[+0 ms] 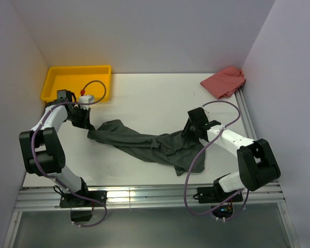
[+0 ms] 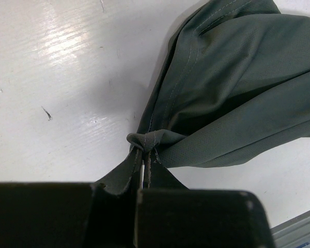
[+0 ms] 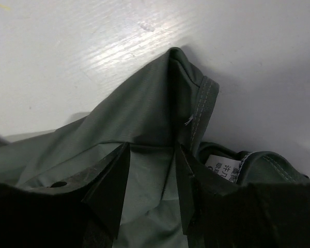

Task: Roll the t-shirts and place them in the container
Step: Flatten the tshirt

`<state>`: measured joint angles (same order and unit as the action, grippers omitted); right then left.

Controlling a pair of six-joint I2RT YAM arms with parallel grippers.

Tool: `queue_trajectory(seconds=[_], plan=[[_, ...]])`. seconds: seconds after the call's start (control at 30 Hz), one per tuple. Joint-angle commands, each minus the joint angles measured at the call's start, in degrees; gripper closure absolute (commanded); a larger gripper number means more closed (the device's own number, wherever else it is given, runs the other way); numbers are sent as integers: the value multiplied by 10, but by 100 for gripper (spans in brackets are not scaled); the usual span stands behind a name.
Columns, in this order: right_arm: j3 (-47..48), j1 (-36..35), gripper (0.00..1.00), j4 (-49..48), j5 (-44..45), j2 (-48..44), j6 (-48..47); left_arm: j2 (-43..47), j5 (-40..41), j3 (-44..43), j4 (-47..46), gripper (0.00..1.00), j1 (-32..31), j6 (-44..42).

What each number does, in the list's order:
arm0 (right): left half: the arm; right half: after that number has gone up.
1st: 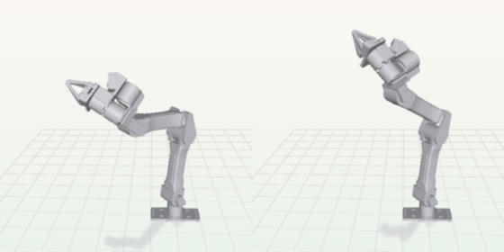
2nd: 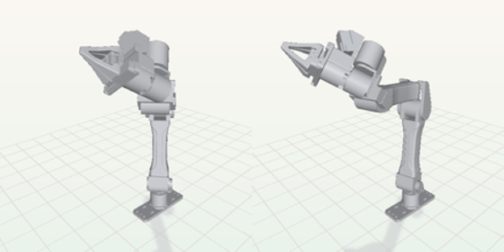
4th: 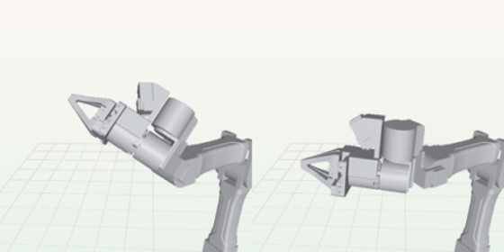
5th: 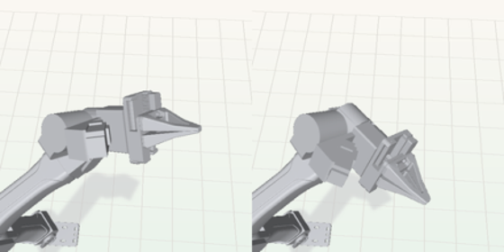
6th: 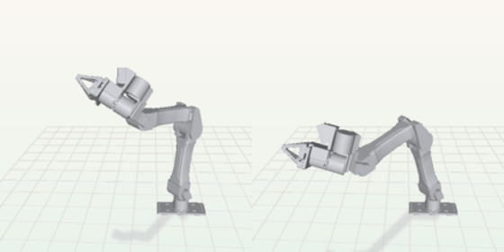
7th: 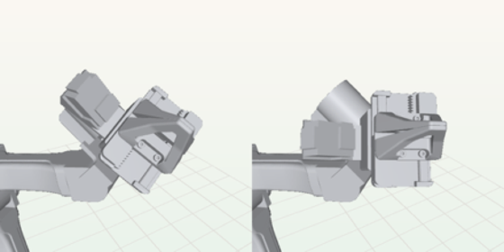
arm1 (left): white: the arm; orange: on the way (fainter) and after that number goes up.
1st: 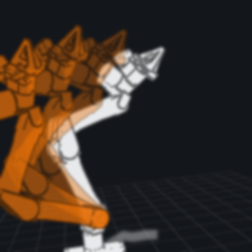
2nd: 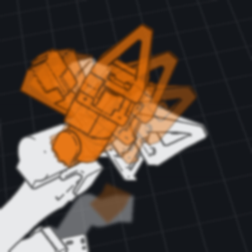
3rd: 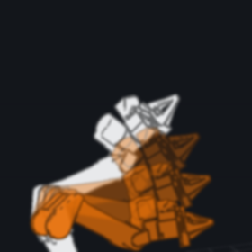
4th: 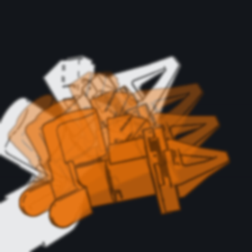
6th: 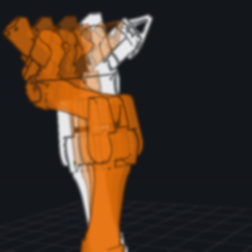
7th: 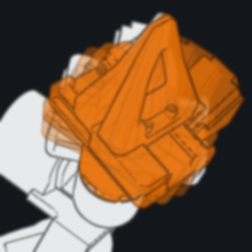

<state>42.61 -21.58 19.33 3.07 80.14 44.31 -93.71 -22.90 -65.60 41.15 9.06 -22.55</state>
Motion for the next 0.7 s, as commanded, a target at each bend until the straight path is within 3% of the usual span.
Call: queue_trajectory(seconds=[0.0, 0.27, 0.43, 0.57, 0.6, 0.67], plan=[[-10, -1, 52, -30, 22, 1, 11, 1, -7, -11, -9, 100, 0, 7], [-18, 8, 49, -65, 11, 25, 21, 6, -3, -12, -5, 100, 0, 5], [-22, 15, 54, -84, -3, 31, 24, 10, -1, -12, -5, 100, 0, 6], [-16, 17, 71, -89, -7, 39, 25, 10, 0, -14, -4, 100, -1, 7], [-14, 18, 82, -88, -6, 36, 26, 10, 0, -15, -4, 100, 0, 8], [-10, 18, 90, -81, -5, 31, 26, 12, 1, -16, -1, 100, 0, 8]])
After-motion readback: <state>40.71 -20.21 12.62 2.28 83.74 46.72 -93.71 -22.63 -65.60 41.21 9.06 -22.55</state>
